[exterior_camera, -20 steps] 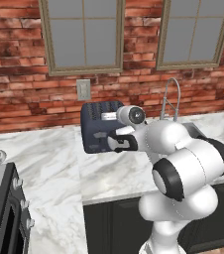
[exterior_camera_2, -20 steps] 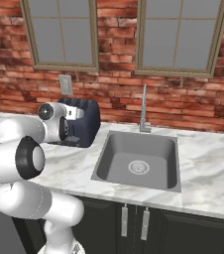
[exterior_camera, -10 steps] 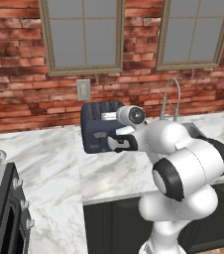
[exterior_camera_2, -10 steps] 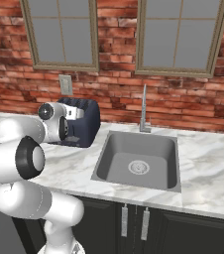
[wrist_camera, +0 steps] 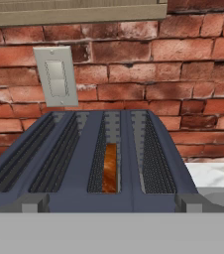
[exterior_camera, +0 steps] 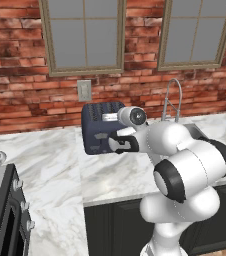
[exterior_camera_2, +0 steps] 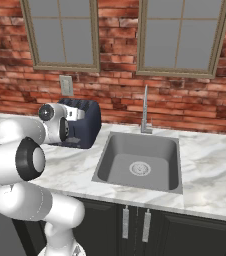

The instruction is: Start the toaster. Once the lever pops up, take the bread to the plate on the dining counter.

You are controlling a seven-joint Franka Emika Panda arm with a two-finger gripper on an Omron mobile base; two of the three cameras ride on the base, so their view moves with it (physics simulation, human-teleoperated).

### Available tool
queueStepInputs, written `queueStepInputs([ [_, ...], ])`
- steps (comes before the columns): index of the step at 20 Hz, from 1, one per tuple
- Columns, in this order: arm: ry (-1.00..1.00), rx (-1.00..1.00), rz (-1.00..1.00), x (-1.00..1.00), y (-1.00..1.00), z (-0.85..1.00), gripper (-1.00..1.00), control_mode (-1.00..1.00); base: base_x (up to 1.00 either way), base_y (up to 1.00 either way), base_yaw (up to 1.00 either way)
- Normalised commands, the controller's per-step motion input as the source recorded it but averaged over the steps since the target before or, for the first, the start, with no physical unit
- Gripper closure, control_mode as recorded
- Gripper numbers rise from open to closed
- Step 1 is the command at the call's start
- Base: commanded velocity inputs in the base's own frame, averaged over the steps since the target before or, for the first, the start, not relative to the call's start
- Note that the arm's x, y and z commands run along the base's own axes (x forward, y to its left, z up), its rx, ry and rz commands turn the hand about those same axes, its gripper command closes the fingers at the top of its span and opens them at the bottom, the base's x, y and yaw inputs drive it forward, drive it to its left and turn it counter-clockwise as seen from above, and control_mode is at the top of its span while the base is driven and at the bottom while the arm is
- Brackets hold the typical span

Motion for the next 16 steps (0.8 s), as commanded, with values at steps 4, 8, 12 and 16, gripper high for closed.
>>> queueStepInputs([
  [4, 0.0, 0.0, 0.0, 0.0, 0.0, 0.0, -1.0, -1.0, 0.0, 0.0, 0.0],
  [8, 0.0, 0.0, 0.0, 0.0, 0.0, 0.0, -1.0, -1.0, 0.0, 0.0, 0.0],
  [12, 0.0, 0.0, 0.0, 0.0, 0.0, 0.0, -1.0, -1.0, 0.0, 0.0, 0.0],
  [16, 0.0, 0.0, 0.0, 0.0, 0.0, 0.0, -1.0, -1.0, 0.0, 0.0, 0.0],
])
